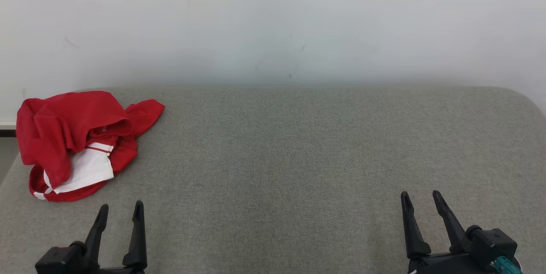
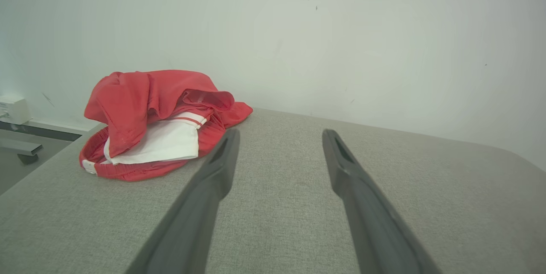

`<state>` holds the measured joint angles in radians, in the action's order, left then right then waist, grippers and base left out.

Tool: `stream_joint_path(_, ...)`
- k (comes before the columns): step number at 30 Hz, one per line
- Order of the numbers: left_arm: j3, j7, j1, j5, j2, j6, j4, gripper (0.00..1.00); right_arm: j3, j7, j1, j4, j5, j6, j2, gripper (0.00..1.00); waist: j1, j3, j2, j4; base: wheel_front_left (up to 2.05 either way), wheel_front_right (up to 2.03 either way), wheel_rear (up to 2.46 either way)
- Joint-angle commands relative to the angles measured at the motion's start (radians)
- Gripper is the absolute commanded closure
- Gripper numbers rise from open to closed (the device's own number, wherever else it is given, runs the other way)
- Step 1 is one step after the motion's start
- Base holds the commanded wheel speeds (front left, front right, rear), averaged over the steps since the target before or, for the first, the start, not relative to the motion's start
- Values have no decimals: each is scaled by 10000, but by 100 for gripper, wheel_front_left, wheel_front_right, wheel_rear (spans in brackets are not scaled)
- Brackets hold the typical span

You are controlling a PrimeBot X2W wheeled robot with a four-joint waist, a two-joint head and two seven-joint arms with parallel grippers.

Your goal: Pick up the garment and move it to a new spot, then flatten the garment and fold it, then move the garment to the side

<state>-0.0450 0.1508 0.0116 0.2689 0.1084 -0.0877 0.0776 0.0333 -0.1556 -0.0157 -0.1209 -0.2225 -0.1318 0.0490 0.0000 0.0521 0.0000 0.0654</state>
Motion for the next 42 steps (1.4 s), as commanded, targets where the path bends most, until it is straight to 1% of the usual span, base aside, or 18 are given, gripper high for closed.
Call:
stream_joint_path(1, 5, 13, 160, -30, 53, 55, -50, 0, -11, 28, -81, 27, 77, 21, 24, 0, 0, -2, 0, 3, 0, 0, 0)
stream_joint_path(8, 29, 92, 123, -89, 121, 167, -24, 0, -49, 62, -121, 34, 101, 21, 24, 0, 0, -8, 0, 103, 0, 0, 0)
stream_joint_path(14, 27, 171, 10, -175, 209, 317, 53, 0, 53, 62, -191, -55, -23, 21, 22, 0, 0, -21, 0, 576, 0, 0, 0)
stream_joint_path(19, -5, 192, 57, -263, 321, 438, 100, 0, 194, -13, -204, -190, -129, 21, 22, 0, 0, -21, 0, 1264, 0, 0, 0)
stream_joint_path(34, 1, 168, 151, -279, 453, 719, 202, 0, 481, -196, -99, -514, -310, 21, 22, 0, 0, -146, 0, 3739, 0, 0, 0)
stream_joint_path(38, 6, 207, 165, -244, 473, 762, 218, 0, 550, -204, -4, -567, -303, 21, 20, 0, 0, -211, 0, 4234, 0, 0, 0)
stream_joint_path(42, -113, 294, 239, -178, 486, 865, 210, 0, 736, -112, 182, -572, -261, 21, 22, 0, 0, -319, 0, 4342, 0, 0, 0)
